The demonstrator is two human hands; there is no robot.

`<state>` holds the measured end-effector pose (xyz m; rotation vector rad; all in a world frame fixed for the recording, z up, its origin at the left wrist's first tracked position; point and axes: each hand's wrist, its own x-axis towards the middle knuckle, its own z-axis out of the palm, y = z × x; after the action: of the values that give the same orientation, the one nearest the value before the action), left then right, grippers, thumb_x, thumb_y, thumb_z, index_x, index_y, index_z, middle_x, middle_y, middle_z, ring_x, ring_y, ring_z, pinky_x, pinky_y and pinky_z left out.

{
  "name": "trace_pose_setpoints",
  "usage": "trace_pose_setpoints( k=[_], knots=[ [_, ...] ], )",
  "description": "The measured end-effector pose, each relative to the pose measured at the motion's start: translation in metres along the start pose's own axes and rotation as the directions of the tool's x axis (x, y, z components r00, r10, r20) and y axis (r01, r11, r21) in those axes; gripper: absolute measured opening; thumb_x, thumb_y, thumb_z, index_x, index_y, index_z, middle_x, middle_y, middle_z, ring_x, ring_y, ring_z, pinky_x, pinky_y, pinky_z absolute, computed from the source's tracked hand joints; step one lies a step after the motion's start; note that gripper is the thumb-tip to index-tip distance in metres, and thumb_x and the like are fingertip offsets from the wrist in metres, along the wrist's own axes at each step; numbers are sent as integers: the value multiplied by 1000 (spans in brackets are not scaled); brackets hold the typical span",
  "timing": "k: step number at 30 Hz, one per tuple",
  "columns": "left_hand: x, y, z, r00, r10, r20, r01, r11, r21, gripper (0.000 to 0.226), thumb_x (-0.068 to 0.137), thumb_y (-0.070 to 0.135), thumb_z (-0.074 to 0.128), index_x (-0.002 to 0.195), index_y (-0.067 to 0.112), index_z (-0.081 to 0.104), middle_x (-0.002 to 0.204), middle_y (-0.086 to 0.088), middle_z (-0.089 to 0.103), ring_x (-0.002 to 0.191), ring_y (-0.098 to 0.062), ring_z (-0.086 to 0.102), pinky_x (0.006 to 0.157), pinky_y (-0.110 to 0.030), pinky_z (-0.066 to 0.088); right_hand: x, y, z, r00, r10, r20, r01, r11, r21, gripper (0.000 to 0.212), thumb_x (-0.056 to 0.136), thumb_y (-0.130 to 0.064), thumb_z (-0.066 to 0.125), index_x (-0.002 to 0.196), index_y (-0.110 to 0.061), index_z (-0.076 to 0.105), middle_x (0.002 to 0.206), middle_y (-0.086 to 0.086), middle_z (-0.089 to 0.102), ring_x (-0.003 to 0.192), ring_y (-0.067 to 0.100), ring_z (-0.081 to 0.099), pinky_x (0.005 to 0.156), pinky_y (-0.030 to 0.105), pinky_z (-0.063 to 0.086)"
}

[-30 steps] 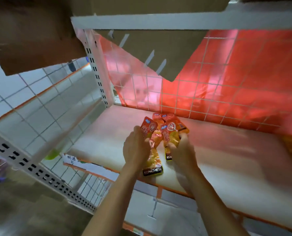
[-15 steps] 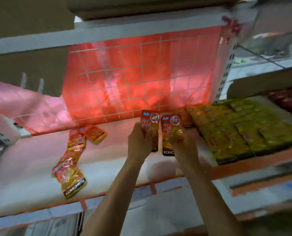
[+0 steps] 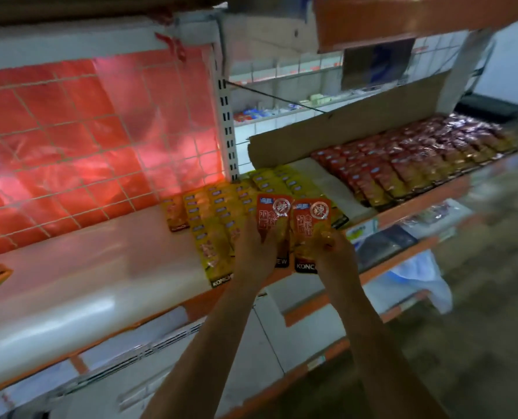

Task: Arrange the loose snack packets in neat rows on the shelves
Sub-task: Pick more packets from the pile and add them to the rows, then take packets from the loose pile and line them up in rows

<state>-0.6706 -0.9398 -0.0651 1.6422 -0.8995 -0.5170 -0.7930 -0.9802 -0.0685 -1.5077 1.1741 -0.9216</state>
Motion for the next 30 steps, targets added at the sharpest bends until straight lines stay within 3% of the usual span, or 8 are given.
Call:
trace_pose_setpoints(
  k=[4,7,8,12,15,20,26,30],
  knots=[
    [5,14,63,995,-68,71,65,997,35,10,97,29,52,105,24,58,91,11,64,81,-4,62,63,-17,45,16,12,-54,996,20,-86,-14,997,70,20,93,-12,47,93,8,54,89,33,58,83,47,61,74,57,53],
    [10,22,100,991,-83,103,78,996,48,14,98,22,48,105,18,59,92,2,64,83,-15,62,67,-28,49,29,22,-84,984,52,-170,-33,993,113,18,97,-13,45,86,-6,58,81,18,63,70,21,67,66,37,56],
    [14,23,111,991,-78,109,73,996,52,13,97,22,48,102,19,60,89,2,64,81,-16,62,66,-29,49,34,26,-92,981,67,-183,-44,991,129,18,97,-13,45,85,-8,57,81,15,64,72,20,66,68,36,55],
    [34,29,156,985,-71,157,63,996,58,14,97,24,49,97,18,61,84,-2,64,68,-11,58,56,-27,41,66,40,-124,969,92,-227,-59,987,147,22,98,-14,42,94,1,57,90,27,63,87,45,62,79,57,53],
    [54,35,193,981,-56,184,39,995,93,20,96,28,50,104,13,61,94,-11,64,88,-29,62,68,-39,49,99,49,-149,958,82,-276,-44,989,139,20,96,-9,43,84,-3,57,79,21,61,74,37,60,71,48,50],
    [101,56,253,982,45,182,-70,988,136,23,95,27,53,112,16,62,101,-2,65,92,-19,60,75,-29,43,167,55,-188,944,103,-312,-61,988,139,14,89,-2,47,93,-4,61,92,19,65,90,35,63,83,58,51],
    [143,72,315,976,84,200,-115,982,147,18,92,31,57,99,15,66,92,-2,66,87,-21,62,76,-33,47,228,68,-234,928,78,-364,-30,990,138,20,88,3,44,94,-9,60,84,8,63,88,35,61,81,51,53],
    [159,74,343,966,104,238,-145,976,162,22,91,35,59,106,21,67,97,6,68,90,-12,63,80,-30,50,265,78,-256,932,78,-354,-32,991,133,18,91,0,46,95,-6,63,92,17,66,91,38,63,81,55,53]
  ],
)
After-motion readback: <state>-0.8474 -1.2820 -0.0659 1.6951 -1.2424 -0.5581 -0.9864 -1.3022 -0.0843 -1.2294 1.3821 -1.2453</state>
